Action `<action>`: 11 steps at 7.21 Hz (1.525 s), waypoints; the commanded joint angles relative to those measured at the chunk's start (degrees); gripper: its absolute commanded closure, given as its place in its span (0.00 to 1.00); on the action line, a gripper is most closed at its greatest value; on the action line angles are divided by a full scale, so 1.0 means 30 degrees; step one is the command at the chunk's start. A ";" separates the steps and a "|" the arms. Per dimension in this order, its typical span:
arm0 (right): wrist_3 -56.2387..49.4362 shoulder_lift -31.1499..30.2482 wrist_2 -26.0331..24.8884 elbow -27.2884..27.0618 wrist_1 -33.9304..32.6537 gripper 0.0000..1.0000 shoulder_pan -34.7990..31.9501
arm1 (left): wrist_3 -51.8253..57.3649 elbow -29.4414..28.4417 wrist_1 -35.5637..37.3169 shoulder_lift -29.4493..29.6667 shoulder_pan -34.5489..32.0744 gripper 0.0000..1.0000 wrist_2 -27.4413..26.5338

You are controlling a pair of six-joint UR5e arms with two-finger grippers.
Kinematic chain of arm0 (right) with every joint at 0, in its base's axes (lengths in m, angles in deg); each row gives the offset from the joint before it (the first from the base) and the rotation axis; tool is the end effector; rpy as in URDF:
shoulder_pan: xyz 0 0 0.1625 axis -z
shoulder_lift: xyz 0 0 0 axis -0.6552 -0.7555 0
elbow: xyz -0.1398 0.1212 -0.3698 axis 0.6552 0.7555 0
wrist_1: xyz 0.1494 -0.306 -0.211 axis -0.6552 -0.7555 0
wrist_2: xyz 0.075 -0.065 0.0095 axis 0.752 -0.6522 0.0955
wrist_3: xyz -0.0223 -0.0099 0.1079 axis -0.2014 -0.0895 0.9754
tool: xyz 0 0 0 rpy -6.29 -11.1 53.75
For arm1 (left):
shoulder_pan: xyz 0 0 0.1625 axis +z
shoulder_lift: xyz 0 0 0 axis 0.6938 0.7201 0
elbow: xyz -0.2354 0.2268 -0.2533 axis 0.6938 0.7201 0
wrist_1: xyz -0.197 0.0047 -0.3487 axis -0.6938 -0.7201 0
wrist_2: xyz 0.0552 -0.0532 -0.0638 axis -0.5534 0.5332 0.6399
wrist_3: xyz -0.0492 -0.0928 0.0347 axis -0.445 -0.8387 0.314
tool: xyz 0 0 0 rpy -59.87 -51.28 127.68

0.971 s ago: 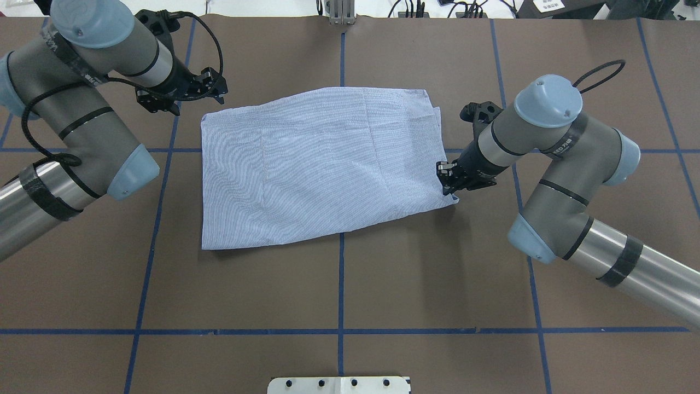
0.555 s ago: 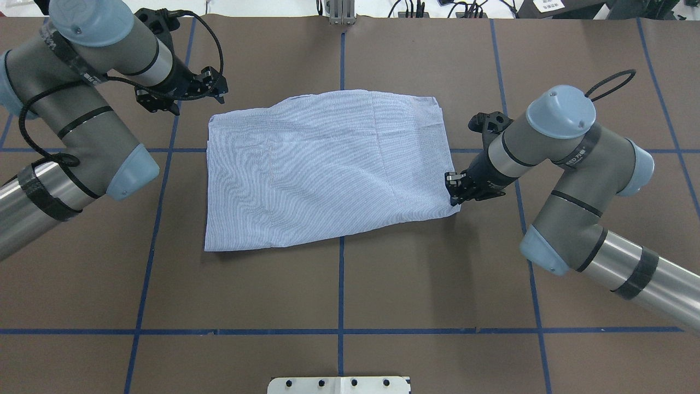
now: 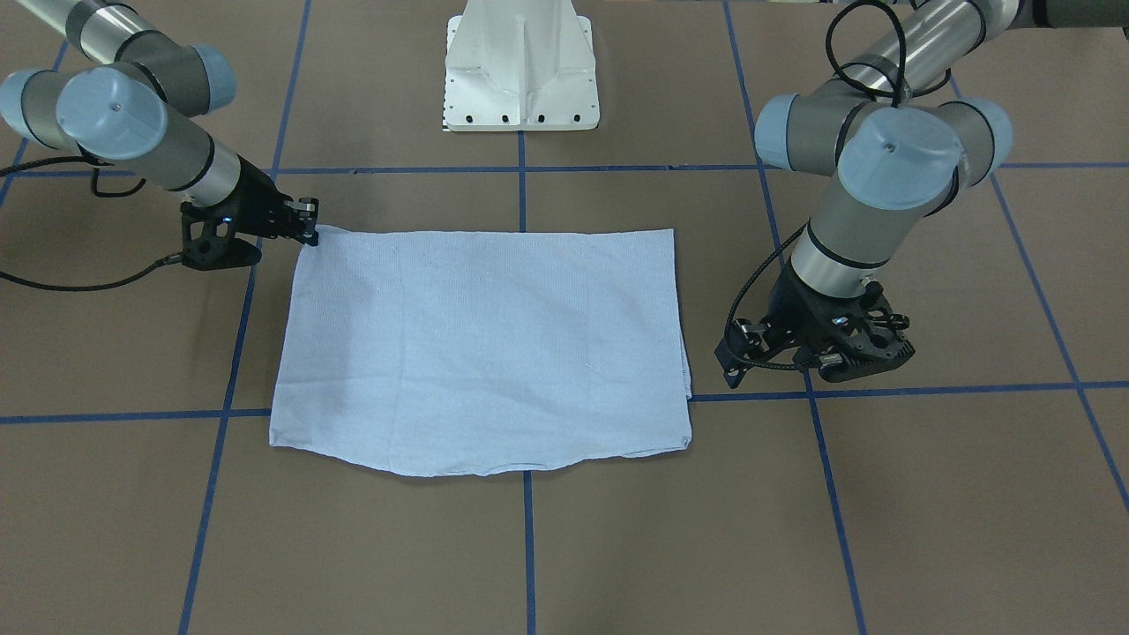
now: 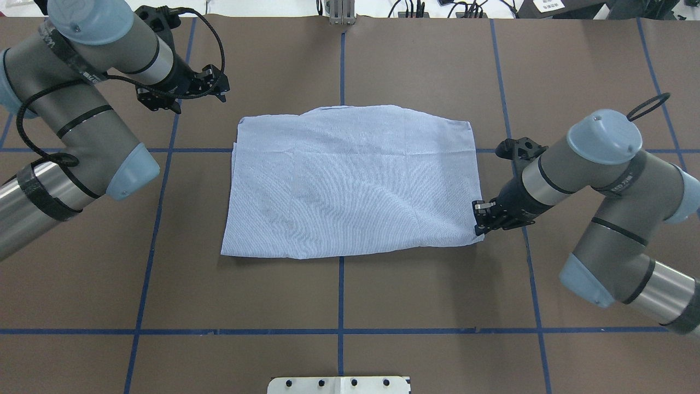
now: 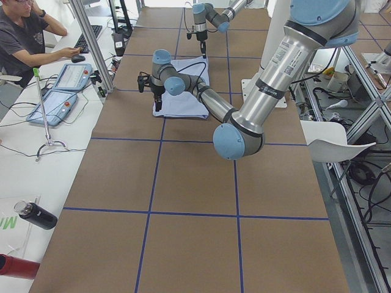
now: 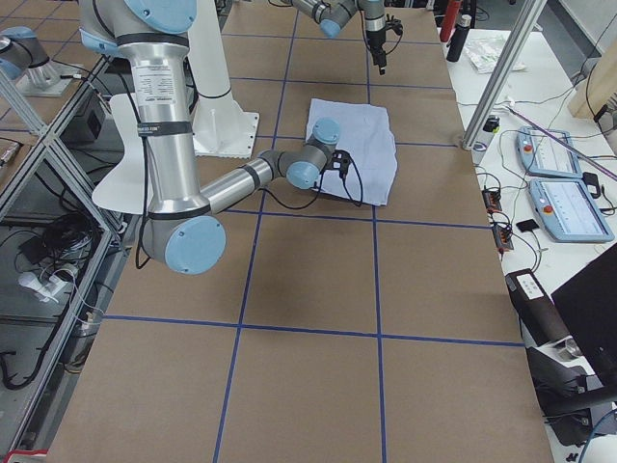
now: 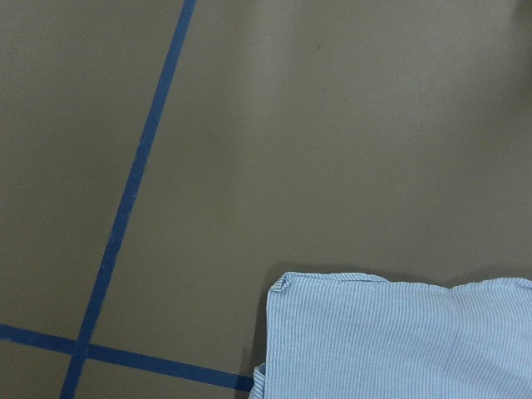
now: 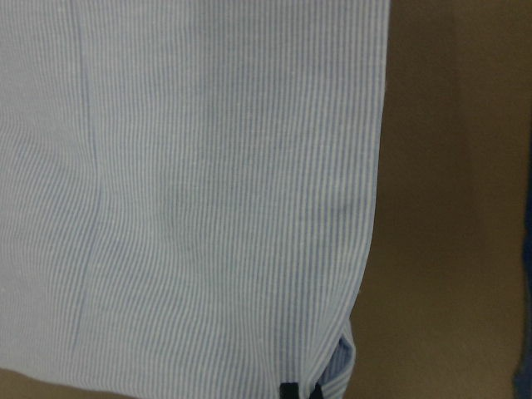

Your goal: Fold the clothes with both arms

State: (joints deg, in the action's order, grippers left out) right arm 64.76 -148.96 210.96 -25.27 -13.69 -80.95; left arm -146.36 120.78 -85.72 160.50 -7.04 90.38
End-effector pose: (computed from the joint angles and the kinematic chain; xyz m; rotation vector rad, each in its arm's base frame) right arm -0.3520 -0.3721 0.4114 -0.1866 -1.0393 -0.0218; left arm 0.3595 -0.5825 0.2961 0.1443 0.8906 -0.3169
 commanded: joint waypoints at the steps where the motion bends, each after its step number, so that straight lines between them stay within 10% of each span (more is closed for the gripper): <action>1: 0.0005 -0.3437 0.1070 -0.3076 0.0002 1.00 0.0910 | -0.0088 0.0255 0.0136 0.0020 0.0000 0.00 -0.0022; 3: 0.0208 -0.5083 0.3671 -0.4081 0.0002 1.00 0.2316 | -0.0645 0.0605 0.0194 -0.0038 0.0029 0.00 -0.0051; 9: 0.5132 -0.6435 0.3596 -0.4964 0.0060 1.00 0.7978 | -0.1026 0.2130 0.1103 -0.0214 0.0233 0.00 -0.0197; 10: 0.5161 -0.6787 0.3451 -0.4935 0.0177 0.23 0.7717 | -0.0997 0.2131 0.1103 -0.0214 0.0408 0.00 -0.0226; 11: 0.5161 -0.6790 0.3392 -0.4848 0.0178 0.00 0.6844 | -0.0997 0.2247 0.1103 -0.0214 0.0671 0.00 -0.0314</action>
State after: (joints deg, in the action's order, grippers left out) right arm 80.19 -168.79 221.42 -40.01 -13.28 -58.21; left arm -149.38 127.17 -82.47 159.86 -5.83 89.67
